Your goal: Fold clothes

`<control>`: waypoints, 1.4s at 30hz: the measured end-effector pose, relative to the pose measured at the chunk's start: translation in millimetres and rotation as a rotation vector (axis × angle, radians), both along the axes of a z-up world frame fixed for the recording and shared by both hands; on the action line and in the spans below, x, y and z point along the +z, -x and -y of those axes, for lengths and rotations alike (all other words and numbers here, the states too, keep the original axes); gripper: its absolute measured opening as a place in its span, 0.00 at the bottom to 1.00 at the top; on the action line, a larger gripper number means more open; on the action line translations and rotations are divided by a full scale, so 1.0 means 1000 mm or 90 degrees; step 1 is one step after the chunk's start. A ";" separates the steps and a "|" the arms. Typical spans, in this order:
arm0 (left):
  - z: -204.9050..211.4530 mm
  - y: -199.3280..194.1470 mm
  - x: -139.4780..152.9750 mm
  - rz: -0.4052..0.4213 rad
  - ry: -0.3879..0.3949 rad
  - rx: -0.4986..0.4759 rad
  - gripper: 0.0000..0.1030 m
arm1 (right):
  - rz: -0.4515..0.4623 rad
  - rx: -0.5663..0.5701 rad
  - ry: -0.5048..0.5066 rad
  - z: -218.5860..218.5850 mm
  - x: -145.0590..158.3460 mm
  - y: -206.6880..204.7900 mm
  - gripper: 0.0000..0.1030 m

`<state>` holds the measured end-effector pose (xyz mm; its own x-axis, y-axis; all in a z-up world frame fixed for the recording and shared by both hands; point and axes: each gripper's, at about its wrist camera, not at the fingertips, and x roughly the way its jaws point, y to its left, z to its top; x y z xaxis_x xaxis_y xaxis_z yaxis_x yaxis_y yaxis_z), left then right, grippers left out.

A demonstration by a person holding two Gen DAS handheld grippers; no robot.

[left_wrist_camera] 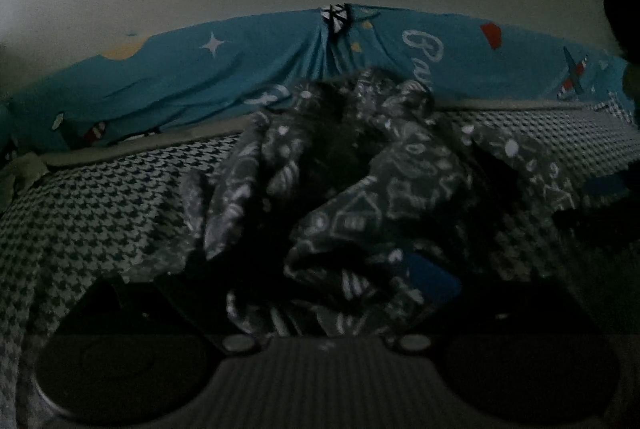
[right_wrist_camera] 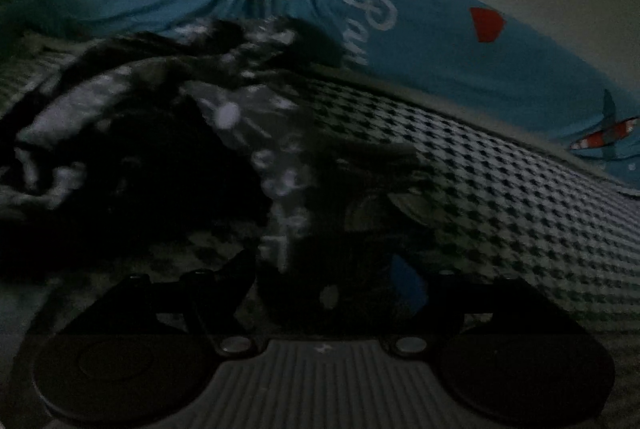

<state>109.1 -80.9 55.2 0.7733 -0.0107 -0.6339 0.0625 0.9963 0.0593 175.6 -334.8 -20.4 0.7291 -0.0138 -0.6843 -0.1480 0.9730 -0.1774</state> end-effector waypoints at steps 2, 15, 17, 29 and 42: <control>0.000 -0.002 -0.003 -0.009 0.003 -0.002 0.94 | -0.011 -0.031 -0.017 0.006 0.000 -0.007 0.34; 0.009 -0.006 -0.016 -0.040 0.021 -0.029 0.96 | 0.165 -0.252 -0.080 0.046 0.051 -0.015 0.08; 0.012 -0.006 -0.017 -0.041 0.025 -0.032 0.96 | 0.194 -0.279 -0.082 0.051 0.059 -0.020 0.08; 0.023 -0.014 -0.026 -0.070 0.097 -0.065 0.96 | 0.334 -0.406 -0.082 0.071 0.093 -0.051 0.07; 0.034 -0.025 -0.030 -0.092 0.118 -0.081 1.00 | 0.165 -0.323 -0.110 0.086 0.071 -0.077 0.49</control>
